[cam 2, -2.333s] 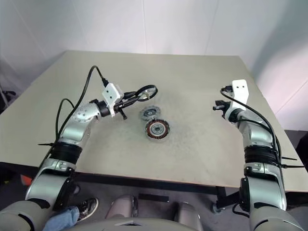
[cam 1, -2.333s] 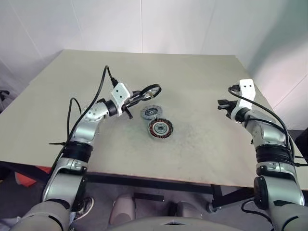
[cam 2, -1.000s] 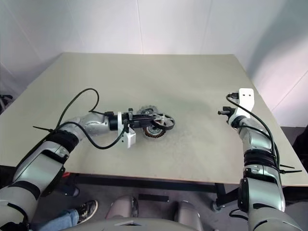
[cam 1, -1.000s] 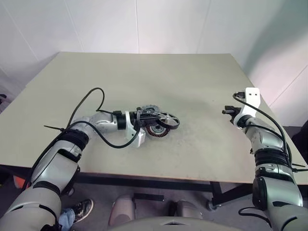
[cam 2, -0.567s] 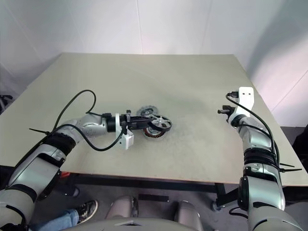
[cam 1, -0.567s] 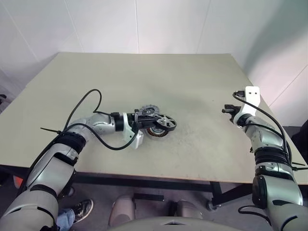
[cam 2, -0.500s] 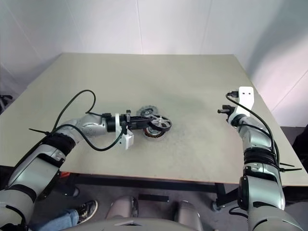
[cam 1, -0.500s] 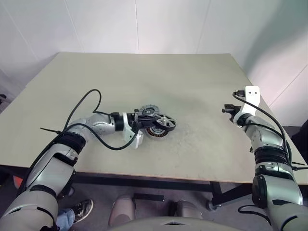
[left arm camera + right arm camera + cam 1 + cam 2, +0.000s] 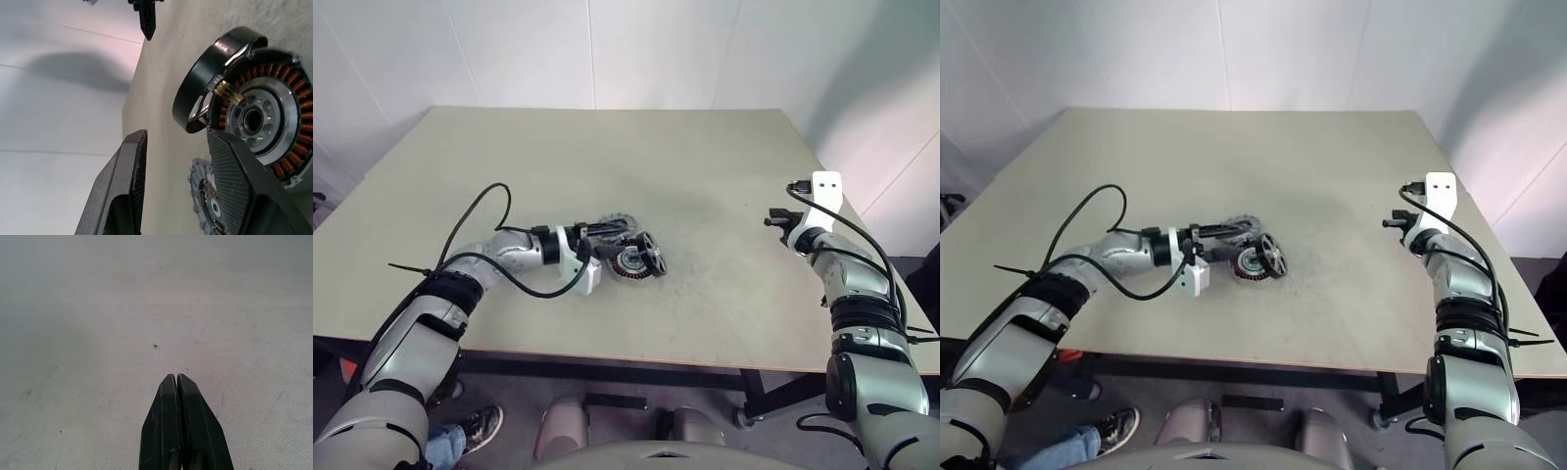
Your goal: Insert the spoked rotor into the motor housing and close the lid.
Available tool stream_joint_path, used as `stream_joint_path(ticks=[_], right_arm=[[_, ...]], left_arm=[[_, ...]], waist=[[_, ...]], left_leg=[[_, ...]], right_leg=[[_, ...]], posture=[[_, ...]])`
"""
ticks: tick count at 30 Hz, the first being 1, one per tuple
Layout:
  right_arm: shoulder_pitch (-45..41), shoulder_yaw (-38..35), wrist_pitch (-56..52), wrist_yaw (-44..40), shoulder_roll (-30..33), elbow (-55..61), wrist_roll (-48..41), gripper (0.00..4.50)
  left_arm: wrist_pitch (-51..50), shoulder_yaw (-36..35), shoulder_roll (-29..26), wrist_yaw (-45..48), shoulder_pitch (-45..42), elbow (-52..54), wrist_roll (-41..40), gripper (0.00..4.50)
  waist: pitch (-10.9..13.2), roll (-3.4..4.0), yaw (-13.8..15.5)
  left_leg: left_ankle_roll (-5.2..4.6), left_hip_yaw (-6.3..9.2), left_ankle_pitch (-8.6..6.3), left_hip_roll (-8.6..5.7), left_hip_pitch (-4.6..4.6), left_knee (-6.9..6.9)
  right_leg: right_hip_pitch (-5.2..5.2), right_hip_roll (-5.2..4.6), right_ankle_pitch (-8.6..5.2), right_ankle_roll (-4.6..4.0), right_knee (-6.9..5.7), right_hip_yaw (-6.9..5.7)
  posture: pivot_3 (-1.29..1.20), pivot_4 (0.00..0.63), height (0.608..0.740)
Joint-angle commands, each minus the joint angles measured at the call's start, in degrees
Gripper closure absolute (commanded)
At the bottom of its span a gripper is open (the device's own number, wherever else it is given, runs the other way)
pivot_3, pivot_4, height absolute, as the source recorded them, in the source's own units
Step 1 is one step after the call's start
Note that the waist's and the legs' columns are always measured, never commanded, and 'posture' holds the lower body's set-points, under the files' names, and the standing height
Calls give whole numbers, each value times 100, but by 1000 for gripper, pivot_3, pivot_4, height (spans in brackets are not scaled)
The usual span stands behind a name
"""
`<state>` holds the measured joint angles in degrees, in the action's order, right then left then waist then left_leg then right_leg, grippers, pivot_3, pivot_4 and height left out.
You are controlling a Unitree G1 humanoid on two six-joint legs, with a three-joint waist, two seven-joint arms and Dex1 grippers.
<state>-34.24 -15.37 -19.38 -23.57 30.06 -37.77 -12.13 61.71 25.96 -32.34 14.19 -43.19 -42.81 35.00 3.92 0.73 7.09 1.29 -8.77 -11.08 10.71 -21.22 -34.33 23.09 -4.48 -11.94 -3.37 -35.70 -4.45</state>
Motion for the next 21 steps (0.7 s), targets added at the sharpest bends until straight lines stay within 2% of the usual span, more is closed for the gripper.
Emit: stream_joint_path(ticks=[1,5,7,11,13,16,18,21], right_arm=[[-77,24,90,-85,44,151,-8,4500],[20,179,7,-243,-2,386,12,4500],[264,438,-57,-508,6,917,57,4500],[986,983,-440,-1081,67,2687,-34,4500],[1281,1317,-766,-1262,57,3547,-79,4500],[1495,1658,-1245,-1407,23,4483,-173,4500],[1493,1818,-1606,-1420,-39,4916,-259,4500],[1436,2008,-2016,-1487,-96,5327,-408,4500]], left_arm=[[-171,-307,-210,-183,-81,-175,-154,2449],[-575,-585,-361,-269,-69,-475,-367,2449],[-1086,-916,-267,-109,-76,-644,-871,2449],[-3571,-2227,407,785,-163,-670,-2923,2449],[-5459,-3009,817,1184,-213,-250,-4196,2449],[-7421,-3567,1146,1508,-5,758,-5365,2449],[-8201,-3660,1318,1542,299,1477,-5758,2449],[-8658,-3624,1461,1377,651,2091,-5837,2449]], waist=[[0,0,-2],[0,0,-7],[0,0,-1],[1,0,44],[1,-1,56],[4,-7,52],[4,-7,43],[4,-7,23]], left_leg=[[0,0,0,0,0,0],[1,0,0,1,2,0],[1,0,0,1,0,0],[-1,0,0,0,-4,1],[-2,-1,-1,1,-2,0],[-2,-2,-1,2,2,0],[-3,-1,-1,2,0,0],[-6,0,-3,3,-1,1]], right_leg=[[0,0,0,0,0,0],[1,2,0,0,-1,0],[1,2,0,0,0,0],[2,0,-1,-1,1,-1],[1,0,-1,-2,1,-1],[1,-3,-3,-5,1,-1],[1,-3,-5,-8,3,-1],[-1,-2,-5,-8,11,-1]], posture=[[0,0,740],[0,0,740],[0,0,740],[0,0,740],[0,0,740],[0,0,740],[0,0,740],[0,0,740]])
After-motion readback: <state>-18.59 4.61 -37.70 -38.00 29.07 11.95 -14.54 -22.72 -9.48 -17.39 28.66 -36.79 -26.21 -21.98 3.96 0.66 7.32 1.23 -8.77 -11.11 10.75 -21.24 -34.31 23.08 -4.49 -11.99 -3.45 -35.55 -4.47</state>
